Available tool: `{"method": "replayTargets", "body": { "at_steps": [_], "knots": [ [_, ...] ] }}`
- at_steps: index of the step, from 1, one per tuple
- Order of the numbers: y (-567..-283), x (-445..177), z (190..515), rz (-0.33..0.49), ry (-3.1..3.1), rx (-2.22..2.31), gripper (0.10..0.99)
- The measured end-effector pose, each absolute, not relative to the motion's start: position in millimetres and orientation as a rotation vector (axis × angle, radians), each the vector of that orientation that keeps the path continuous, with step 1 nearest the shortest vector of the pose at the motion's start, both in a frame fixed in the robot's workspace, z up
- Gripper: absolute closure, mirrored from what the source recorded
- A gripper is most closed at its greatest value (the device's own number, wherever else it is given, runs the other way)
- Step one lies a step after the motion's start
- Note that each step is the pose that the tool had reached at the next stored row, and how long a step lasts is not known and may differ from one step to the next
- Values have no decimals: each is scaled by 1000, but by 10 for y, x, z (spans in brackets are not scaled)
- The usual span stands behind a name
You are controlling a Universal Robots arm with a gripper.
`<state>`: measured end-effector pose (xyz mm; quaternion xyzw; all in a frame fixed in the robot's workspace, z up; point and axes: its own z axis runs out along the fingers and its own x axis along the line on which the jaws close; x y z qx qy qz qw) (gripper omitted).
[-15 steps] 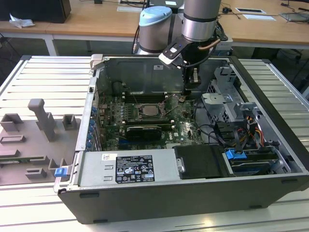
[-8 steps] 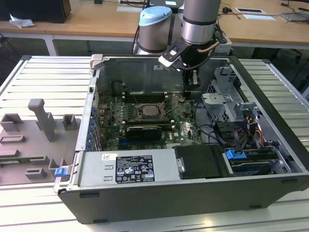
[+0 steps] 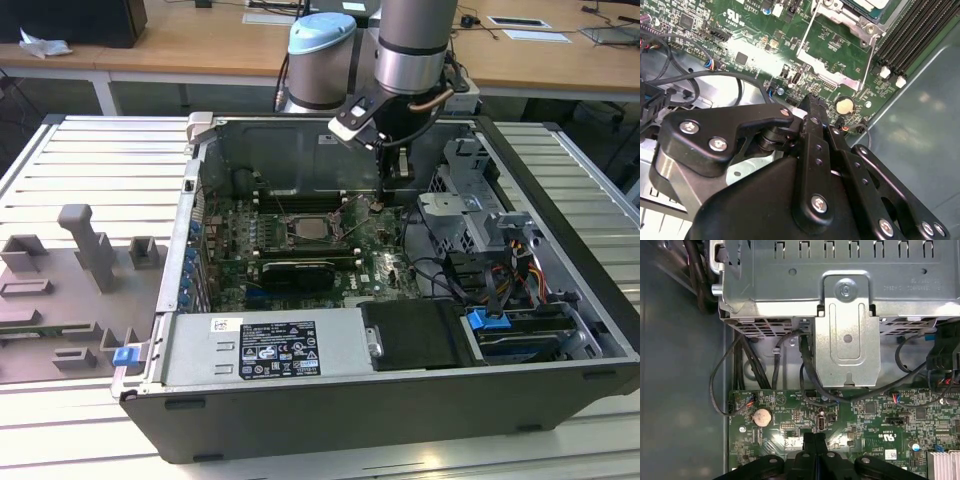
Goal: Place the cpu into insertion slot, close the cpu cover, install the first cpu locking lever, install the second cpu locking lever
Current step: 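Close the cpu cover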
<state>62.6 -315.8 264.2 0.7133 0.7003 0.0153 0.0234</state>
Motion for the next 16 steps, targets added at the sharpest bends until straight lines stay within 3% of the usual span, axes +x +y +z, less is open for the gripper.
{"method": "replayTargets", "body": {
  "at_steps": [16],
  "knots": [
    [-3157, 626, 2581, 47, 2168, 2208, 980]
  ]
}}
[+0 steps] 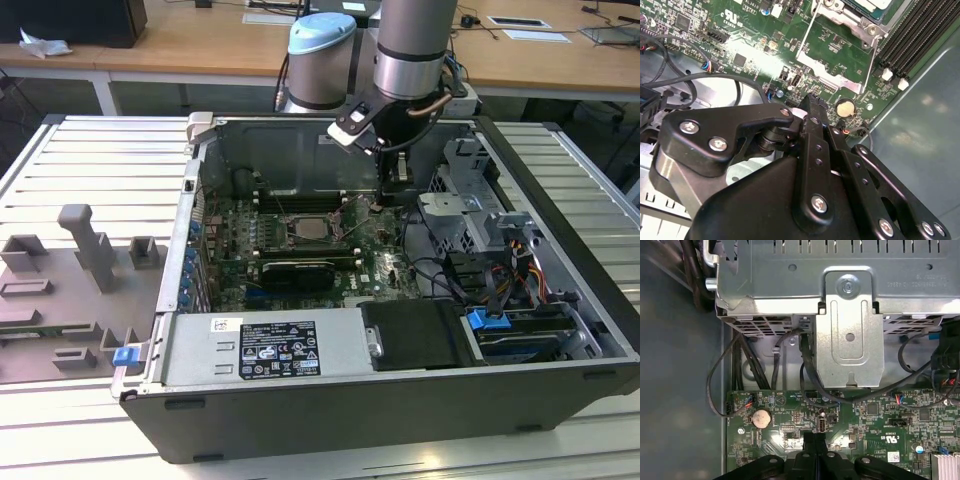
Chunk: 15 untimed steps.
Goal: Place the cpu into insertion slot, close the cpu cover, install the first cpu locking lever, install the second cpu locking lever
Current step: 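Close the cpu cover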
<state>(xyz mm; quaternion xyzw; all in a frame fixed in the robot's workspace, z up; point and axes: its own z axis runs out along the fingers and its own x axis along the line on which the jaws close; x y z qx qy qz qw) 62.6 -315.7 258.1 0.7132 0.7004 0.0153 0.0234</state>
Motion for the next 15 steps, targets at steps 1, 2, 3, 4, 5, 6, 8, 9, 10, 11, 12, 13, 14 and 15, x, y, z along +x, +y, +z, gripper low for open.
{"method": "replayTargets", "body": {
  "at_steps": [1, 2, 3, 4, 5, 6, 8, 9, 10, 11, 12, 13, 14, 15],
  "knots": [
    [-3158, 626, 2579, 47, 2168, 2208, 980],
    [-3157, 626, 2577, 47, 2168, 2208, 980],
    [-3157, 626, 2574, 47, 2168, 2208, 980],
    [-3158, 626, 2570, 47, 2168, 2208, 980],
    [-3158, 626, 2568, 47, 2168, 2208, 980],
    [-3157, 626, 2566, 47, 2168, 2208, 980],
    [-3158, 626, 2562, 47, 2168, 2208, 980],
    [-3158, 626, 2559, 47, 2168, 2208, 980],
    [-3157, 626, 2557, 47, 2168, 2208, 980],
    [-3158, 626, 2554, 47, 2168, 2208, 980],
    [-3157, 626, 2550, 47, 2168, 2208, 980],
    [-3158, 626, 2549, 47, 2168, 2208, 980],
    [-3158, 626, 2546, 47, 2168, 2208, 980],
    [-3158, 626, 2543, 47, 2168, 2208, 980]
  ]
}}
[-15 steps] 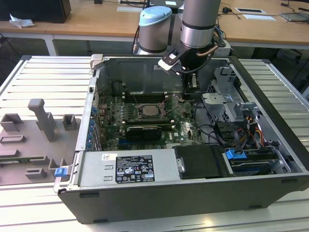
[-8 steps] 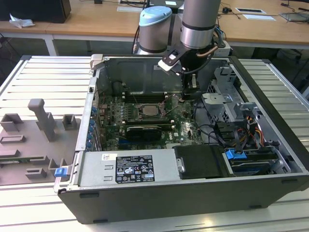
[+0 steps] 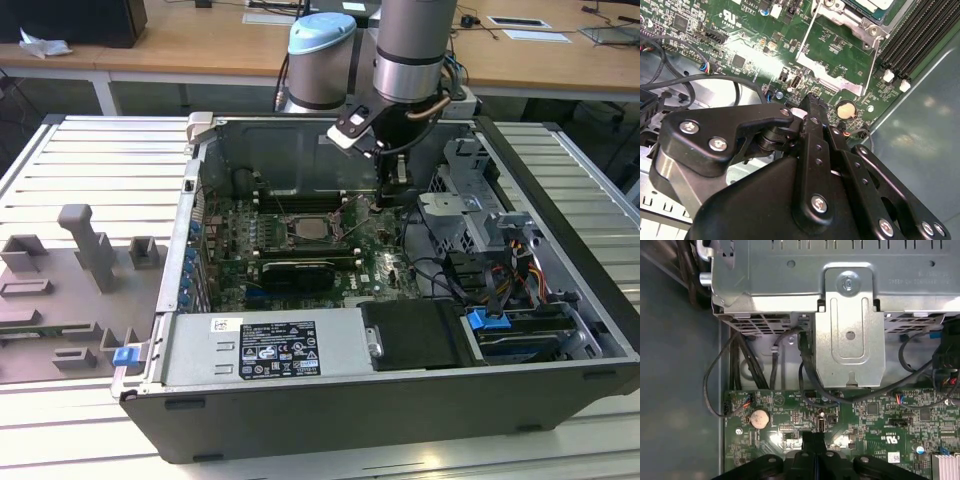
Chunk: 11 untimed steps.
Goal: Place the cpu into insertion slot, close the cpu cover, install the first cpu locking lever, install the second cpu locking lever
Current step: 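Close the cpu cover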
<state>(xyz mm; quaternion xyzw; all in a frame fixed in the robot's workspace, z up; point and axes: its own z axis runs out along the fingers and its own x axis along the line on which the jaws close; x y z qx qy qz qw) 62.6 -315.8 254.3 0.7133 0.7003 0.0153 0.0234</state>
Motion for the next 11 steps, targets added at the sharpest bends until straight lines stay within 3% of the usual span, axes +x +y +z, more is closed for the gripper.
{"method": "replayTargets", "body": {
  "at_steps": [11],
  "knots": [
    [-3159, 621, 2477, 45, 2169, 2209, 980]
  ]
}}
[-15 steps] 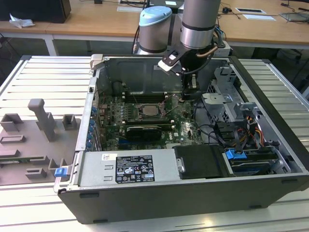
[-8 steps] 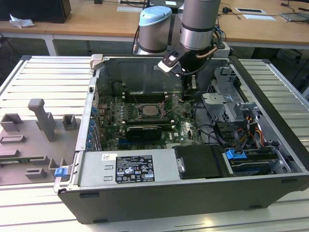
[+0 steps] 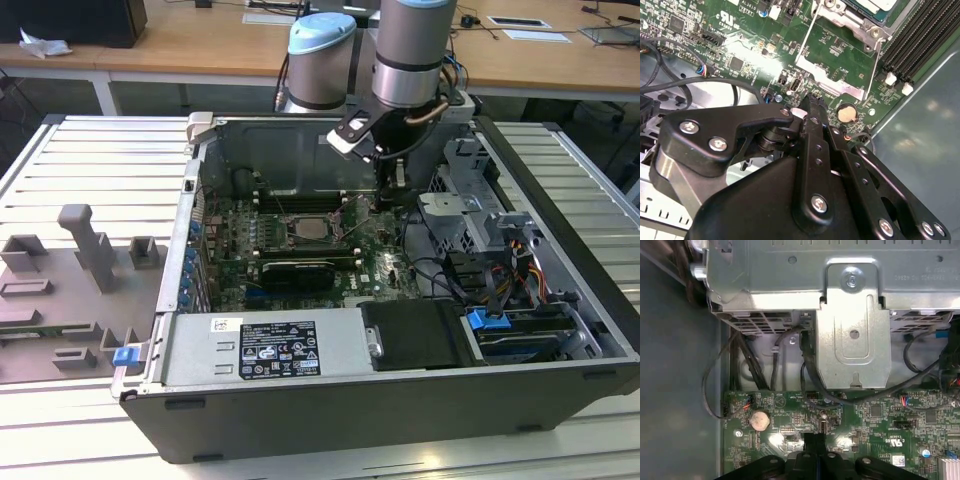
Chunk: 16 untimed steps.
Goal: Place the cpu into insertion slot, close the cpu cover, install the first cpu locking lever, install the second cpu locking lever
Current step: 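Close the cpu cover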
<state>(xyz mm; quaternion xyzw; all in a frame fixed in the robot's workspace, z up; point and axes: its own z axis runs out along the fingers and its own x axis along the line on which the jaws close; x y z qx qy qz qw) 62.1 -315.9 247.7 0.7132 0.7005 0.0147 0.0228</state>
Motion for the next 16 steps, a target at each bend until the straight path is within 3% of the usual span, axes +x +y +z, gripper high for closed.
{"method": "replayTargets", "body": {
  "at_steps": [16],
  "knots": [
    [-3160, 453, 2458, 54, 2174, 2212, 980]
  ]
}}
